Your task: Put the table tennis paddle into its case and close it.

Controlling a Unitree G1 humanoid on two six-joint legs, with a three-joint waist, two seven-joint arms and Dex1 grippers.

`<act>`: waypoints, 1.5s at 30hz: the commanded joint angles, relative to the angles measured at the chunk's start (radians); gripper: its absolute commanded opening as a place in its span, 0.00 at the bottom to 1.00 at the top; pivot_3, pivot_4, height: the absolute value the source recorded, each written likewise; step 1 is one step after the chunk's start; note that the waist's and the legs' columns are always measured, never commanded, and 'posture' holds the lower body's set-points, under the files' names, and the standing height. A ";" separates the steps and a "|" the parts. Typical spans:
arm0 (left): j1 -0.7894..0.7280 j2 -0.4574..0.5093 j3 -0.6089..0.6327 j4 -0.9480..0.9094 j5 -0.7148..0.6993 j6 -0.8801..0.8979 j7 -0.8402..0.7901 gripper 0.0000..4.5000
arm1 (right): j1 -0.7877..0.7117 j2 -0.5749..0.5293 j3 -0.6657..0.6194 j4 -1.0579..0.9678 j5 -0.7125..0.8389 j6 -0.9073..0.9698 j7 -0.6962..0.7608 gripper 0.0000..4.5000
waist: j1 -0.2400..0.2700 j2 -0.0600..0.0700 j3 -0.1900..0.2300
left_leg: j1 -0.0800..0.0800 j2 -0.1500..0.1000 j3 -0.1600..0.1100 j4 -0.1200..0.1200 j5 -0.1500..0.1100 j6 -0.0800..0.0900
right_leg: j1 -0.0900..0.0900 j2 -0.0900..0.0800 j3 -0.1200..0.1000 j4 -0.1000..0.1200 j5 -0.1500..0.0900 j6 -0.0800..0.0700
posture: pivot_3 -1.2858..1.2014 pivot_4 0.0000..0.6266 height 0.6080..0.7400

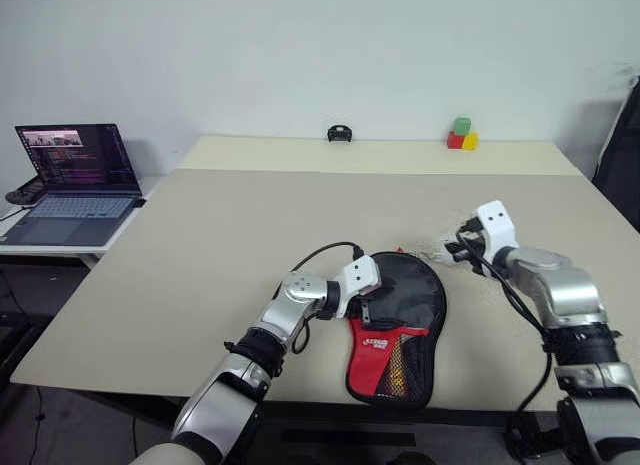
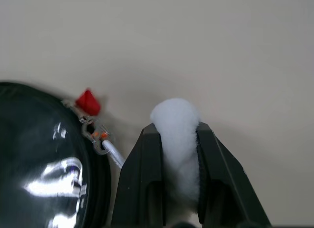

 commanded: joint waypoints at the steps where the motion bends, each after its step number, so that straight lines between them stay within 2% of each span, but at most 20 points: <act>1: 0.051 0.013 -0.055 0.105 0.087 0.028 0.014 1.00 | 0.064 -0.064 -0.071 -0.177 0.061 0.121 0.024 0.08 | 0.003 0.000 0.000 | 0.000 0.000 0.000 0.000 0.000 0.000 | 0.000 0.000 0.000 -0.001 0.000 0.000 | 0.52 0.24 1.00; 9: 0.050 0.001 -0.064 0.109 0.091 0.028 0.005 1.00 | 0.244 -0.157 -0.165 -0.459 0.237 0.392 0.087 0.07 | 0.009 -0.001 0.000 | -0.001 0.000 -0.002 -0.001 0.000 0.000 | 0.002 0.000 -0.002 -0.004 -0.003 0.005 | 0.52 0.24 1.00; 16: 0.054 -0.006 -0.068 0.102 0.094 0.030 0.000 1.00 | 0.399 -0.235 -0.190 -0.622 0.365 0.489 0.150 0.07 | 0.011 -0.001 0.000 | -0.001 0.001 -0.009 -0.002 -0.001 0.001 | 0.009 0.000 -0.010 -0.017 -0.002 0.007 | 0.52 0.24 1.00; 25: 0.055 -0.013 -0.074 0.103 0.093 0.032 0.000 1.00 | 0.575 -0.320 -0.192 -0.791 0.521 0.497 0.252 0.07 | 0.015 0.001 -0.001 | -0.004 0.001 -0.019 -0.004 -0.002 0.001 | 0.013 0.000 -0.023 -0.028 -0.003 0.007 | 0.52 0.24 1.00; 34: 0.049 -0.024 -0.077 0.107 0.093 0.034 0.003 1.00 | 0.728 -0.402 -0.160 -0.912 0.631 0.433 0.345 0.07 | 0.029 0.000 -0.001 | -0.009 0.001 -0.022 -0.004 -0.002 0.001 | 0.013 0.000 -0.026 -0.031 -0.003 0.007 | 0.52 0.24 1.00; 45: 0.048 -0.039 -0.082 0.097 0.094 0.043 0.002 1.00 | 0.803 -0.385 0.043 -0.995 0.655 0.348 0.332 0.07 | 0.031 -0.001 -0.001 | -0.010 0.001 -0.023 -0.004 -0.003 0.000 | 0.013 0.000 -0.027 -0.032 -0.003 0.008 | 0.52 0.24 1.00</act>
